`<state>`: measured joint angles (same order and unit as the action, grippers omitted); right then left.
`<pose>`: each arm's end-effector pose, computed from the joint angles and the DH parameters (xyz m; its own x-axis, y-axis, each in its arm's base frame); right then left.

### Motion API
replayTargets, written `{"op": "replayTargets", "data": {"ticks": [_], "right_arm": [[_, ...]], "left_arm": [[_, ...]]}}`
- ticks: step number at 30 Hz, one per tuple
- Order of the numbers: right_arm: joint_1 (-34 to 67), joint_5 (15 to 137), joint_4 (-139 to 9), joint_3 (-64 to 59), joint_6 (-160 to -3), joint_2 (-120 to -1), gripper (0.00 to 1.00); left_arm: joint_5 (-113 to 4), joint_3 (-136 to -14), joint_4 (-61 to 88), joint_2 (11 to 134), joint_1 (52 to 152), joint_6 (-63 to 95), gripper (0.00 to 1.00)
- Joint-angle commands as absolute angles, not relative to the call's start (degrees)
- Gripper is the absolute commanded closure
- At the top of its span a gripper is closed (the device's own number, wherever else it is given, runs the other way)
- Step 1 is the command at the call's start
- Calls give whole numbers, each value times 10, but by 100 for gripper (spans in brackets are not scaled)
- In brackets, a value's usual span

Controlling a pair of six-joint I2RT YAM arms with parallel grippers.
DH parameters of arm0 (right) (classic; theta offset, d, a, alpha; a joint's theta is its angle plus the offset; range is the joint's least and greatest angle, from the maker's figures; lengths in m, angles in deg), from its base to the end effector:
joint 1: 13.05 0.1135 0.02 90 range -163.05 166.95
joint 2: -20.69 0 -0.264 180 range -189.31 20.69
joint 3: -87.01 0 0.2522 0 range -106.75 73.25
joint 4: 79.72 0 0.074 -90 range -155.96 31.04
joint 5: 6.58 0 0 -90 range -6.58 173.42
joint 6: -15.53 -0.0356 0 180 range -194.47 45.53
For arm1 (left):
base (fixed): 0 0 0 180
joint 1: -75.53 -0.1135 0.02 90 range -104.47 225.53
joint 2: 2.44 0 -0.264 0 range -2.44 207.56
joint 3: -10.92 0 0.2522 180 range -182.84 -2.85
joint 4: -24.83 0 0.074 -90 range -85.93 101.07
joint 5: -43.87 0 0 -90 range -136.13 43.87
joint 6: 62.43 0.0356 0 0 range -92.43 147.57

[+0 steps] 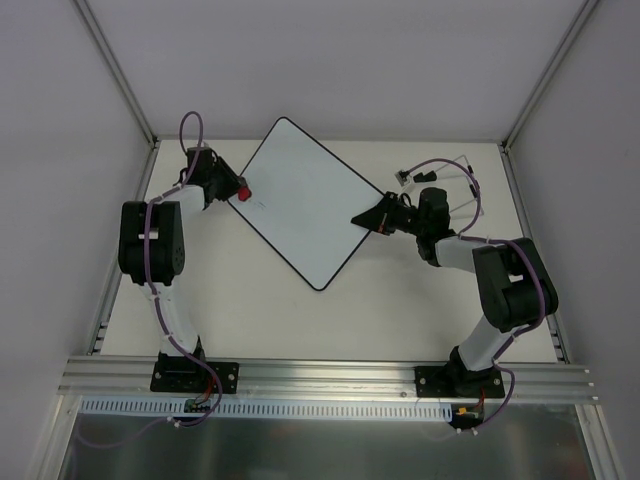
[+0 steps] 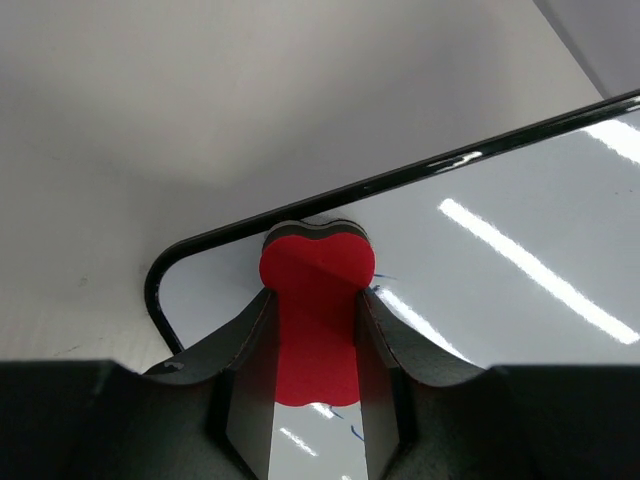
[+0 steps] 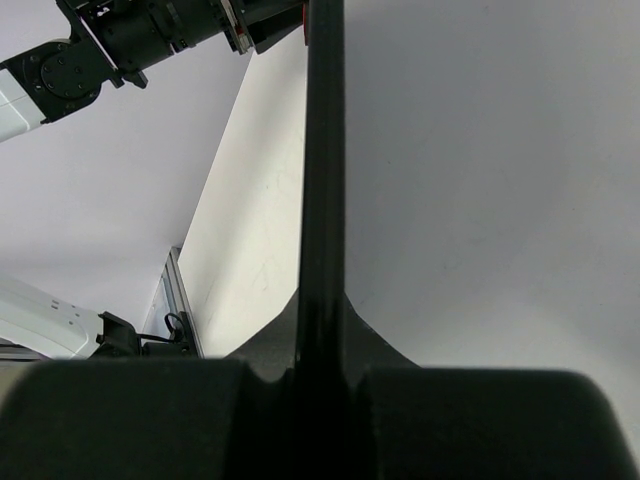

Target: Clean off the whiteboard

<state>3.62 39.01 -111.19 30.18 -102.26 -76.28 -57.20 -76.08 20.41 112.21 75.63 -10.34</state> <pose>0.3216 0.1223 0.1980 -0.5323 0.1883 -0.8254 -0.7002 0.4500 0.5542 0.4458 -0.0076 0.1786 -0.5199 -0.6021 -0.6059 -0.1965 0.7746 -0.6011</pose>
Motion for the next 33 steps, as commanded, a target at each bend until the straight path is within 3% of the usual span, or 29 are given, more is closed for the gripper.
{"op": "replayTargets", "data": {"ticks": [1, 14, 33], "right_arm": [[73, 198, -1182, 278, -997, -724, 100], [73, 195, -1182, 279, -999, -719, 100], [71, 183, -1182, 275, -1001, -723, 100]], "left_arm": [[-627, -780, 174, 1131, 805, -92, 100], [-639, -839, 152, 1159, 798, -104, 100], [-608, -714, 153, 1127, 708, -128, 100]]}}
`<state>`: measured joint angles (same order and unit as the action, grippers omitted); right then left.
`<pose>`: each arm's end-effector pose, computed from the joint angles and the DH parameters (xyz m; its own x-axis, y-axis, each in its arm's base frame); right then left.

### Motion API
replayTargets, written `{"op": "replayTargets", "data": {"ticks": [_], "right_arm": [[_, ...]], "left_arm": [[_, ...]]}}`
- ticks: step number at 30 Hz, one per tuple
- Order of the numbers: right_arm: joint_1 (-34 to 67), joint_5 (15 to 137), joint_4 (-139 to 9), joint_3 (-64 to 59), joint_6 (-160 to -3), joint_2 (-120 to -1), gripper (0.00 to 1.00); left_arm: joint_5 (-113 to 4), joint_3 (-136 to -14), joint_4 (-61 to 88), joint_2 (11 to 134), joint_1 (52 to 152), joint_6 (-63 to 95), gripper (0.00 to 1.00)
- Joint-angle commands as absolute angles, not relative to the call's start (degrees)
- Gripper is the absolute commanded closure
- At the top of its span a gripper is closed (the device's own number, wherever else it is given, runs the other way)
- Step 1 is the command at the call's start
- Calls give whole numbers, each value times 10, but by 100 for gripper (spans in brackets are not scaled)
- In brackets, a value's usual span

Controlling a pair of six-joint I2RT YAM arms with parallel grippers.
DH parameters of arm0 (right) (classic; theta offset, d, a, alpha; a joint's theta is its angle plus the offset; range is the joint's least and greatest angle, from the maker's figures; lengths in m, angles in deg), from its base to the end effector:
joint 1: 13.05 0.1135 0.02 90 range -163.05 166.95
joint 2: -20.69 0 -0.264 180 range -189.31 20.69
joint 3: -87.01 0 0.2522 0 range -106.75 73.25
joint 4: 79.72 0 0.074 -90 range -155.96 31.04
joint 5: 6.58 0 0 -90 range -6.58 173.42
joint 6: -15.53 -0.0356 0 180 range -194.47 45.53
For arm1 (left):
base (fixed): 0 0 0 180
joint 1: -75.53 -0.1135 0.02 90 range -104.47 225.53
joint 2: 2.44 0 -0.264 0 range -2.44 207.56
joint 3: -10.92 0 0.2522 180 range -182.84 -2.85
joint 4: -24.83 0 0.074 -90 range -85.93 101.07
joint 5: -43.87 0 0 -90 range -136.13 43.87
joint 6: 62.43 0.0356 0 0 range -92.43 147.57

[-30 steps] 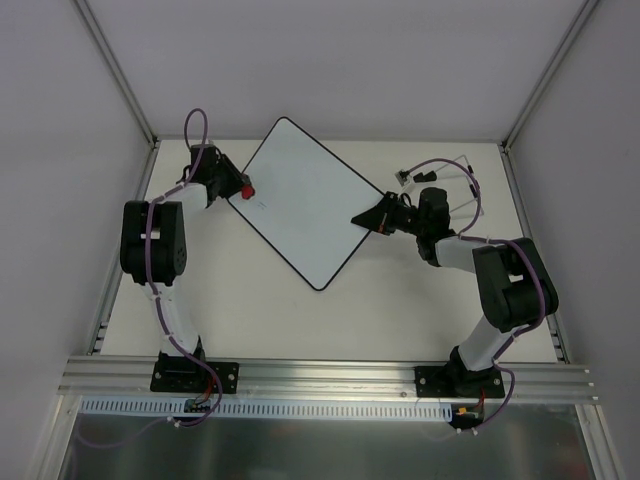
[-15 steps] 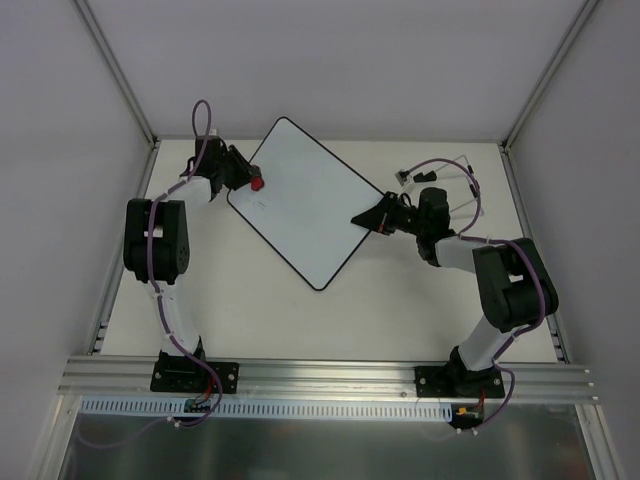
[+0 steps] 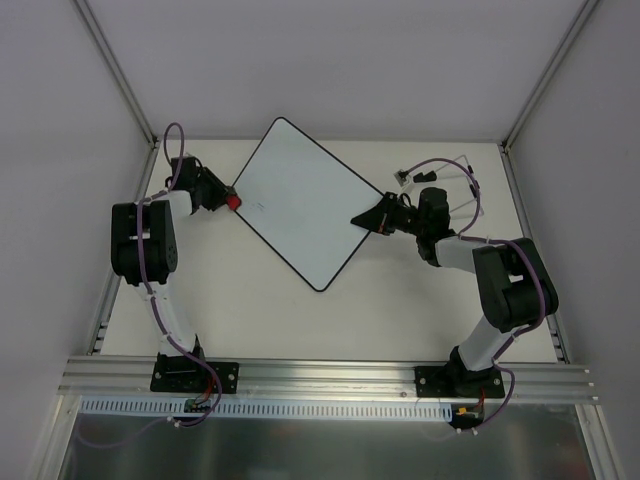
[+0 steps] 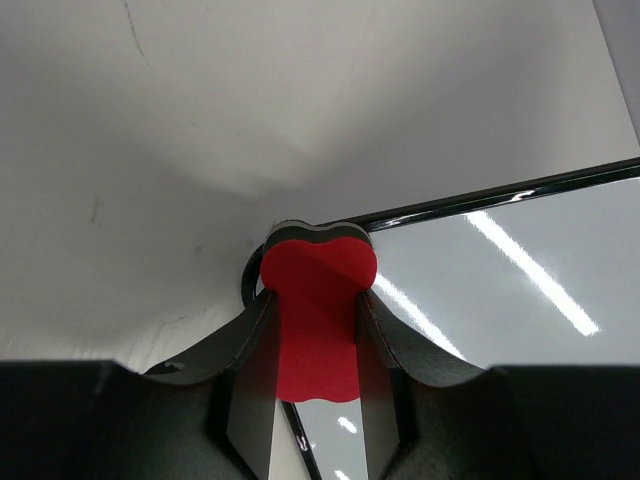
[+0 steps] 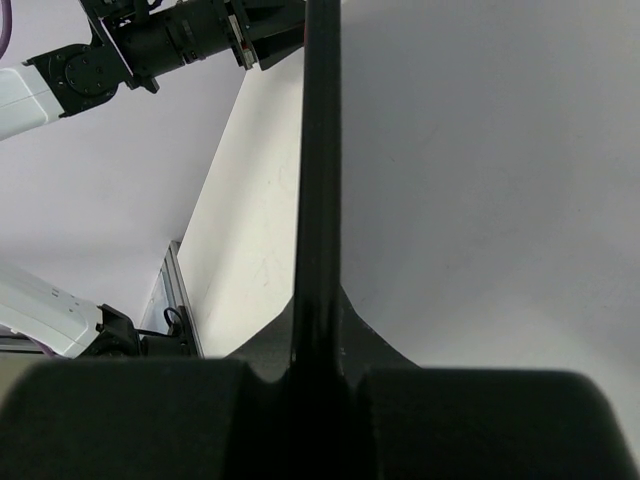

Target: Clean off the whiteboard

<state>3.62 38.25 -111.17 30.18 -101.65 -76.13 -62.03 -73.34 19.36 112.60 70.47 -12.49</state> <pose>0.3209 0.1225 0.1988 -0.5258 0.1787 -0.8316 -0.7126 0.4413 0.5454 0.4349 0.0287 0.1596 -0.5379 -0.6690 -0.5130 -0.2756 0.7146 -0.6430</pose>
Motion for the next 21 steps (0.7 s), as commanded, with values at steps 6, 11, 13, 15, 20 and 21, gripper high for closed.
{"op": "replayTargets", "data": {"ticks": [6, 11, 13, 15, 20, 21], "right_arm": [[71, 182, -1183, 276, -999, -726, 100], [71, 184, -1183, 273, -999, -730, 100], [71, 186, -1183, 273, -998, -727, 100], [71, 187, -1183, 273, -998, -727, 100], [71, 187, -1184, 275, -995, -727, 100], [71, 188, -1183, 276, -996, -727, 100]], "left_arm": [[-626, -722, 155, 1123, 738, -130, 100], [-622, -689, 174, 1116, 803, -153, 100], [-627, -645, 207, 1108, 827, -194, 100], [-627, -617, 257, 1096, 845, -216, 100], [-613, -571, 293, 1073, 919, -247, 100], [-611, -570, 294, 1064, 929, -247, 100]]}}
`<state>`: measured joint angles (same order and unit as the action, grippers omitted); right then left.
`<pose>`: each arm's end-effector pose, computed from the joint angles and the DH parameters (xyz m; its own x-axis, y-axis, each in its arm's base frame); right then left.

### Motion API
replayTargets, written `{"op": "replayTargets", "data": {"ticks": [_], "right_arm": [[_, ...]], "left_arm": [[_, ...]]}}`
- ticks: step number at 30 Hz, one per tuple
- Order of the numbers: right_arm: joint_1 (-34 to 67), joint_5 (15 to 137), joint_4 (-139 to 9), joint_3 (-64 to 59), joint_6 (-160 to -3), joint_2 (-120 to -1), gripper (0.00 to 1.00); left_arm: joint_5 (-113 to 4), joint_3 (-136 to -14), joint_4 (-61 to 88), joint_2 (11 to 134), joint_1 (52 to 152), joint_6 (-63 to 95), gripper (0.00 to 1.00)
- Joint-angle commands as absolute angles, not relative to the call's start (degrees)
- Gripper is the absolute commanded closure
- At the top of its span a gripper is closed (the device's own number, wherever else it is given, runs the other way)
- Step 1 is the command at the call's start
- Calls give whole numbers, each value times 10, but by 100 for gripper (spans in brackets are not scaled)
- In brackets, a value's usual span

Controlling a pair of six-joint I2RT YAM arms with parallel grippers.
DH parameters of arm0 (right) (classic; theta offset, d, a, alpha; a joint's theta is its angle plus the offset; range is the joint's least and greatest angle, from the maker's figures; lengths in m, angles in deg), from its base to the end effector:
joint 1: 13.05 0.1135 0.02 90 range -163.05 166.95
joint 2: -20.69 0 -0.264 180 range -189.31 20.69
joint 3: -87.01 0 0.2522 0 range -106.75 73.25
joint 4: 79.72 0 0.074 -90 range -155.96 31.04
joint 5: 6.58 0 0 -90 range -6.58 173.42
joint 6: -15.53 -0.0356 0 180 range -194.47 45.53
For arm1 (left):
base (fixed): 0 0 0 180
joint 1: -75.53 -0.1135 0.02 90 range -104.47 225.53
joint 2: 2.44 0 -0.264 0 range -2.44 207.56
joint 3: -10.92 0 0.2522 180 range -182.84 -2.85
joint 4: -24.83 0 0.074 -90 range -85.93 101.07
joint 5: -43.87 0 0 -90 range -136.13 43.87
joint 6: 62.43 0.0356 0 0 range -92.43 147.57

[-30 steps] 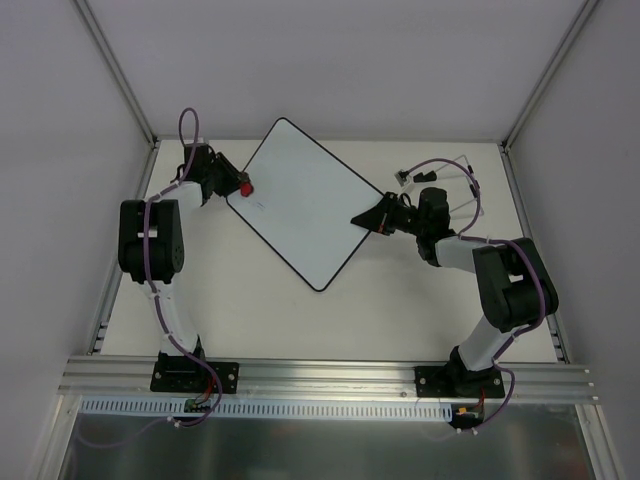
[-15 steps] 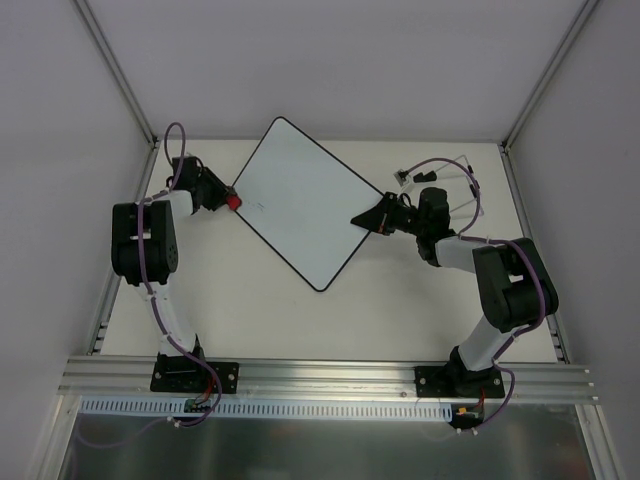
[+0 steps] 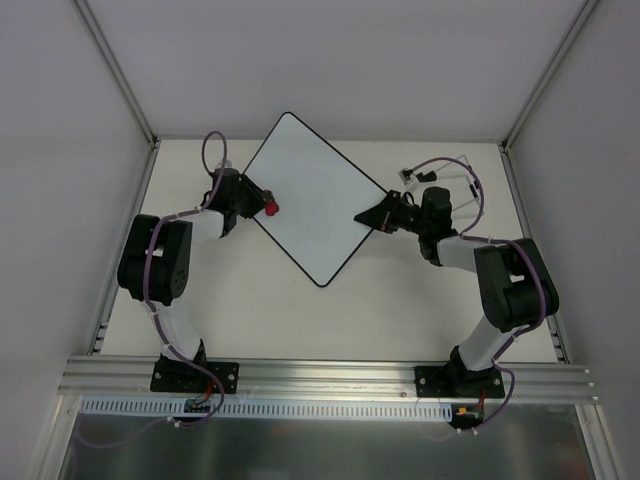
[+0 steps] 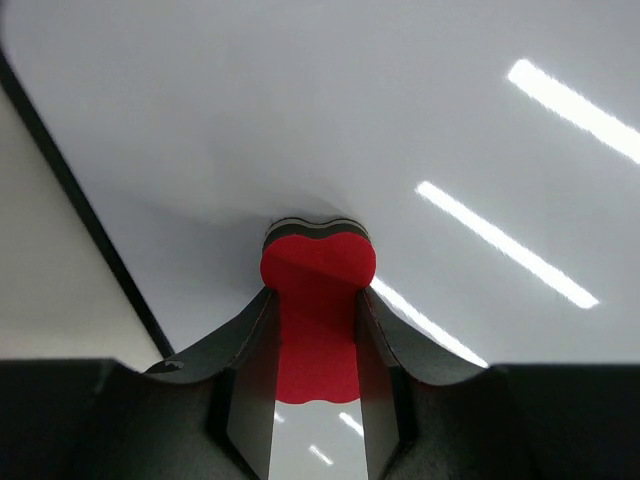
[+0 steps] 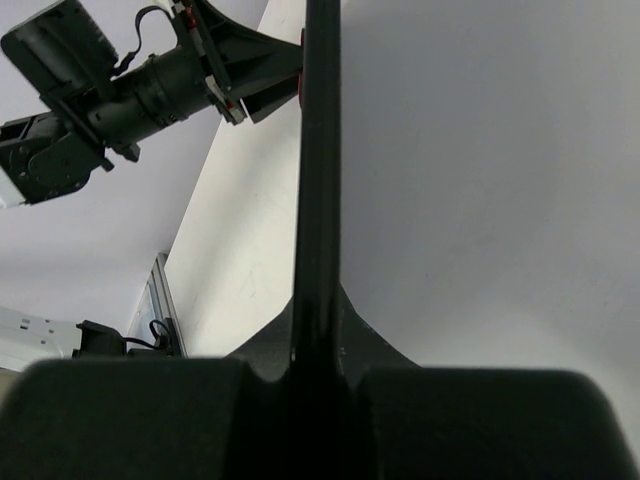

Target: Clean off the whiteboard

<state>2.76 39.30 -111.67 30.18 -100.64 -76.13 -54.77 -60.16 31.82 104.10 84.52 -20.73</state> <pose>0.3234 0.1173 0.1996 -0.4996 0.1876 -0.8457 -0.7114 0.4682 0.5241 0.3909 -0.0673 0.1682 -0.5260 -0.6641 -0.5313 -0.1620 0.6915 -0.7040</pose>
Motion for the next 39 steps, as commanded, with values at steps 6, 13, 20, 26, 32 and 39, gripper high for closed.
{"op": "replayTargets", "data": {"ticks": [6, 13, 20, 26, 32, 39], "right_arm": [[71, 190, -1183, 278, -993, -727, 100], [70, 193, -1183, 284, -989, -720, 100], [70, 190, -1183, 291, -989, -712, 100], [66, 186, -1183, 294, -992, -708, 100], [64, 185, -1183, 298, -992, -706, 100], [58, 191, -1183, 302, -990, -699, 100]], "left_arm": [[-599, -574, 293, 1036, 984, -252, 100], [-555, -577, 272, 1036, 957, -259, 100], [-550, -601, 250, 1066, 868, -241, 100], [-547, -665, 207, 1108, 815, -196, 100], [-554, -710, 183, 1134, 785, -173, 100], [-525, -682, 159, 1022, 763, -127, 100]]}}
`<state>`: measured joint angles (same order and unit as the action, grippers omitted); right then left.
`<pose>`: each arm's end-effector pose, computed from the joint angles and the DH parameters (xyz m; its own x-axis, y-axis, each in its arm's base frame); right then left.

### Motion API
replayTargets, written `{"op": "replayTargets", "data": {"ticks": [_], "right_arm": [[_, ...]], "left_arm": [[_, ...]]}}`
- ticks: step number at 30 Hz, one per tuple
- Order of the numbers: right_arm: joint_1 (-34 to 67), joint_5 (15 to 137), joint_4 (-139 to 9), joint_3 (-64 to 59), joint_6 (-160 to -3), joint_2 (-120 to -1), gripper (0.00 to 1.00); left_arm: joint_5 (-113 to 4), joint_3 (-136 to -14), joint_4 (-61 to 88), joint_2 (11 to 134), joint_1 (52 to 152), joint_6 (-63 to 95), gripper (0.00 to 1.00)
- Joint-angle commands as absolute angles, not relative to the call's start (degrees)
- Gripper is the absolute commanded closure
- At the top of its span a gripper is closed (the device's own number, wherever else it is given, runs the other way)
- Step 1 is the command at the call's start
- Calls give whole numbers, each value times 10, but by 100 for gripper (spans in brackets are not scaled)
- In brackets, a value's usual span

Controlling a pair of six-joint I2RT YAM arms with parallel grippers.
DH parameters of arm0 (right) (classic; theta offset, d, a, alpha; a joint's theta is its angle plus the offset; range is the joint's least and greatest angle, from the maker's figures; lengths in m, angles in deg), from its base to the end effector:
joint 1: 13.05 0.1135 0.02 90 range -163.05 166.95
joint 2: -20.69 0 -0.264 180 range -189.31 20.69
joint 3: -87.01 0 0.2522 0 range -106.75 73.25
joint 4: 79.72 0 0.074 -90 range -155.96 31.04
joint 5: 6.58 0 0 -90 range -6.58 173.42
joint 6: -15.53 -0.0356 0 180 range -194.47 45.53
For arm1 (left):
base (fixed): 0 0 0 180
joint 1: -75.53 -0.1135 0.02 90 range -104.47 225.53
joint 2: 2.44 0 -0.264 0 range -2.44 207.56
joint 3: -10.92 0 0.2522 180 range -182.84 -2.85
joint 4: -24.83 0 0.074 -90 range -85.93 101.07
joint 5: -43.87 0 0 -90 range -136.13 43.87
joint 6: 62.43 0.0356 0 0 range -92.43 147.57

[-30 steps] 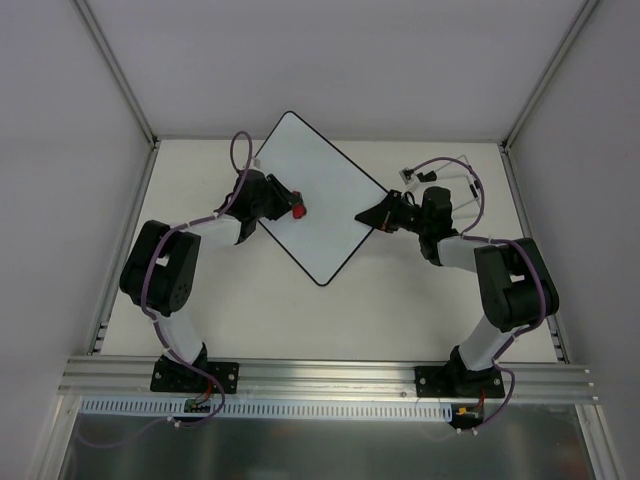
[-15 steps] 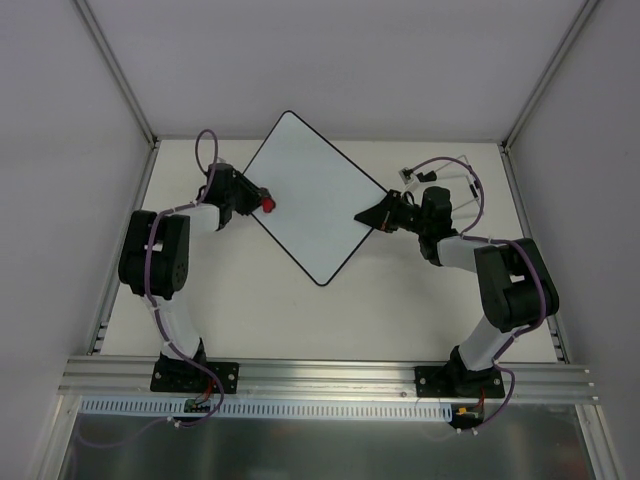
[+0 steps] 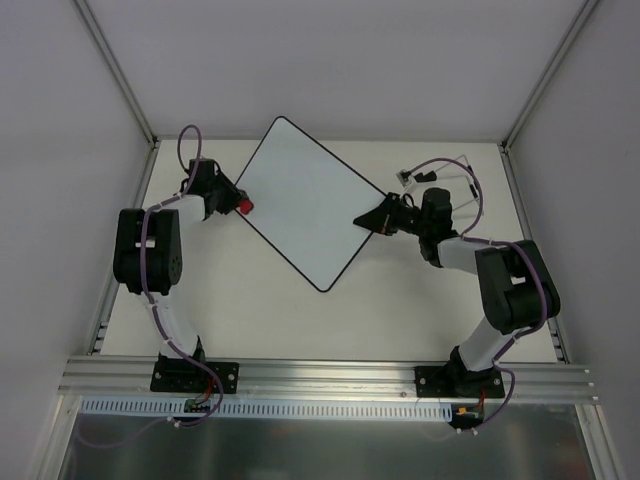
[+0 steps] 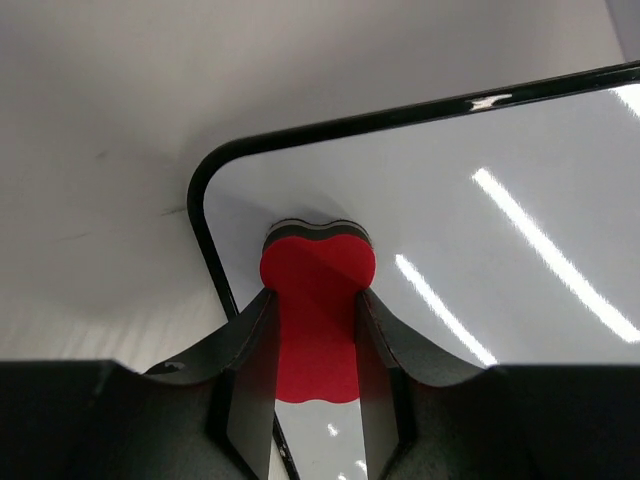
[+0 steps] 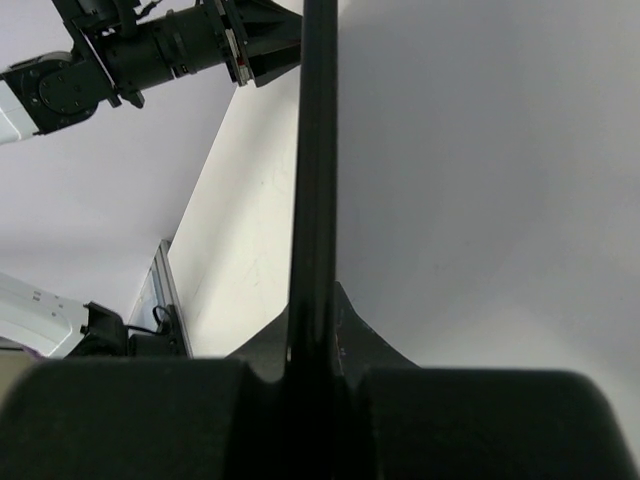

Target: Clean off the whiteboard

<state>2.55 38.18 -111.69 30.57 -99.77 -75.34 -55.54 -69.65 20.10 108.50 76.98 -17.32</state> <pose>0.3209 0.1159 0.2022 -0.4861 0.1767 -0.8559 -0.7295 0.4573 0.5087 0.4209 -0.0165 0.1698 -0.5192 -0.6833 -0.5133 -0.2933 0.7066 -0.6440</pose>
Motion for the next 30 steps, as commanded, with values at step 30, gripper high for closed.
{"op": "replayTargets", "data": {"ticks": [30], "right_arm": [[12, 290, -1183, 226, -982, -676, 100]], "left_arm": [[-480, -345, -77, 644, 763, -94, 99]]}}
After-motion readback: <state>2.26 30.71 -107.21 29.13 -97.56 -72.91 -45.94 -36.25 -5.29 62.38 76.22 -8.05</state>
